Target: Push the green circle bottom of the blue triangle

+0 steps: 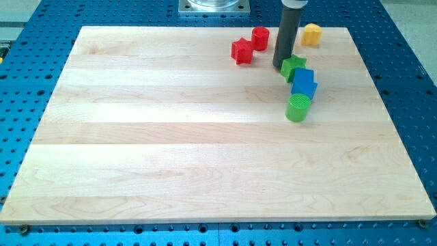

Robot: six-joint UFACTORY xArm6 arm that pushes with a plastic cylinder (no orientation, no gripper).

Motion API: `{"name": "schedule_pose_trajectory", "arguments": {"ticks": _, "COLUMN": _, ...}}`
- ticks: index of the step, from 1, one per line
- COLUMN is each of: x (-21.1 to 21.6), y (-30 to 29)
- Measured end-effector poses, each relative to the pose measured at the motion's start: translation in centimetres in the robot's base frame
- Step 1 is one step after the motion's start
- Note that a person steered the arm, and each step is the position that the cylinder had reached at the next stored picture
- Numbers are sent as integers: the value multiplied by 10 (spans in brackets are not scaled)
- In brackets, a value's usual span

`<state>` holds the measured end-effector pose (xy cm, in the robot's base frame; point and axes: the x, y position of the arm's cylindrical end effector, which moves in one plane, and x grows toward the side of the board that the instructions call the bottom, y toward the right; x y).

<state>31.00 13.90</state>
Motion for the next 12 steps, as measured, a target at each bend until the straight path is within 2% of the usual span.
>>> {"name": "schedule_pose_trajectory", "arguments": {"ticks": 1, "x": -25, "y": 14}}
{"name": "schedule_pose_trajectory", "arguments": {"ticks": 2, "x": -22, "y": 56}}
{"name": "schedule_pose_trajectory", "arguments": {"ticks": 3, "x": 24, "y": 113}}
{"name": "schedule_pose_trajectory", "arguments": {"ticks": 4, "x": 79, "y": 110}}
{"name": "schedule_pose_trajectory", "arguments": {"ticks": 5, "x": 96, "y": 98}}
{"name": "schedule_pose_trajectory", "arguments": {"ticks": 7, "x": 76, "y": 86}}
{"name": "schedule_pose_trajectory", "arguments": {"ticks": 10, "x": 71, "y": 46}}
{"name": "schedule_pose_trajectory", "arguments": {"ticks": 11, "x": 82, "y": 76}}
{"name": "schedule_pose_trajectory", "arguments": {"ticks": 12, "x": 139, "y": 104}}
